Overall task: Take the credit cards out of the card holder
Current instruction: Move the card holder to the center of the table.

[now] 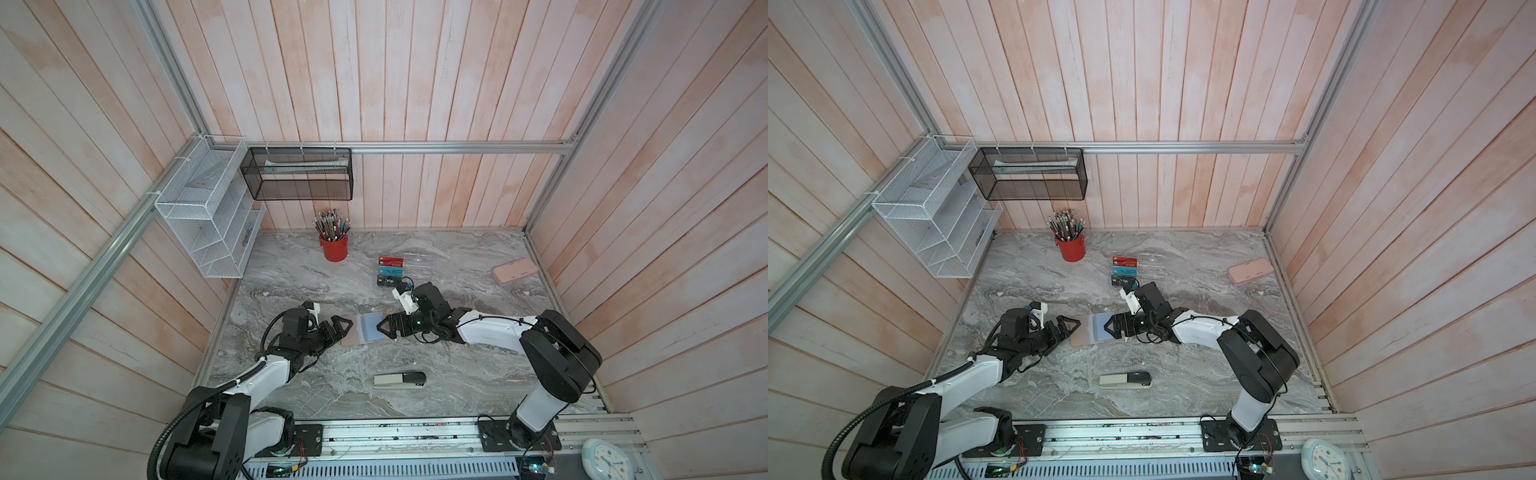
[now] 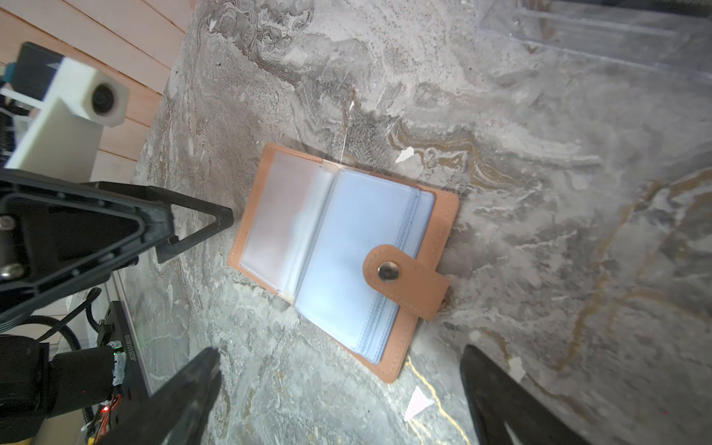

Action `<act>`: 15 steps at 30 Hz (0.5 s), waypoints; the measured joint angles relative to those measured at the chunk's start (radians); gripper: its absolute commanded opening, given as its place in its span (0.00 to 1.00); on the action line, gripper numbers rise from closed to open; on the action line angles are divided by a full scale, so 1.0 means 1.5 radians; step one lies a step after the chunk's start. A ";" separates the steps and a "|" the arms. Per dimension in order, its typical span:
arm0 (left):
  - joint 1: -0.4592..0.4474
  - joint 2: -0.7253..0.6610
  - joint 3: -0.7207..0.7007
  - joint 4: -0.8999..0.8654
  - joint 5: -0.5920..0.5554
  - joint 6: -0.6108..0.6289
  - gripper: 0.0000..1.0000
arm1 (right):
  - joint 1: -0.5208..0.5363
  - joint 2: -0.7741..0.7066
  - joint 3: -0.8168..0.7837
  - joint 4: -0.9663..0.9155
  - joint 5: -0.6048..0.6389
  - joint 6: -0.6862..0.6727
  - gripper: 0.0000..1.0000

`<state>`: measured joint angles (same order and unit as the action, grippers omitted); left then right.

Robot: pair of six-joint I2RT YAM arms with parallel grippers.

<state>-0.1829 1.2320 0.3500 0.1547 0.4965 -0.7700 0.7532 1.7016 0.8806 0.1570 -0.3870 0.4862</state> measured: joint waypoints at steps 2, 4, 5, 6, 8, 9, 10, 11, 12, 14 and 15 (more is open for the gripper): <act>0.000 0.016 0.005 0.011 0.001 0.002 1.00 | 0.000 0.002 0.002 0.005 -0.004 0.003 0.98; 0.000 0.032 0.011 0.020 0.001 0.002 1.00 | 0.000 0.004 0.002 0.012 -0.007 0.008 0.98; 0.000 0.039 0.014 0.026 0.002 0.002 1.00 | 0.000 0.005 0.002 0.016 -0.009 0.008 0.98; 0.000 0.044 0.015 0.033 0.003 0.002 1.00 | 0.000 0.007 0.003 0.020 -0.010 0.010 0.98; 0.000 0.049 0.015 0.043 0.004 0.002 1.00 | 0.000 0.012 0.003 0.025 -0.012 0.013 0.98; 0.000 0.052 0.015 0.048 0.005 0.002 1.00 | 0.000 0.014 0.003 0.027 -0.013 0.014 0.98; 0.000 0.055 0.016 0.052 0.008 0.002 1.00 | 0.000 0.017 0.003 0.030 -0.014 0.016 0.98; 0.000 0.058 0.017 0.056 0.011 0.002 1.00 | 0.000 0.019 0.003 0.033 -0.015 0.016 0.98; 0.000 0.061 0.018 0.060 0.013 0.002 1.00 | 0.000 0.020 0.003 0.035 -0.016 0.019 0.98; 0.000 0.061 0.018 0.066 0.016 0.001 1.00 | 0.000 0.023 0.003 0.037 -0.017 0.021 0.98; 0.000 0.061 0.018 0.068 0.017 0.001 1.00 | 0.001 0.024 0.003 0.038 -0.018 0.023 0.98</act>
<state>-0.1829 1.3239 0.3767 0.2569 0.5213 -0.7685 0.7544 1.7374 0.8845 0.2142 -0.4137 0.5209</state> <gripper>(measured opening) 0.999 0.981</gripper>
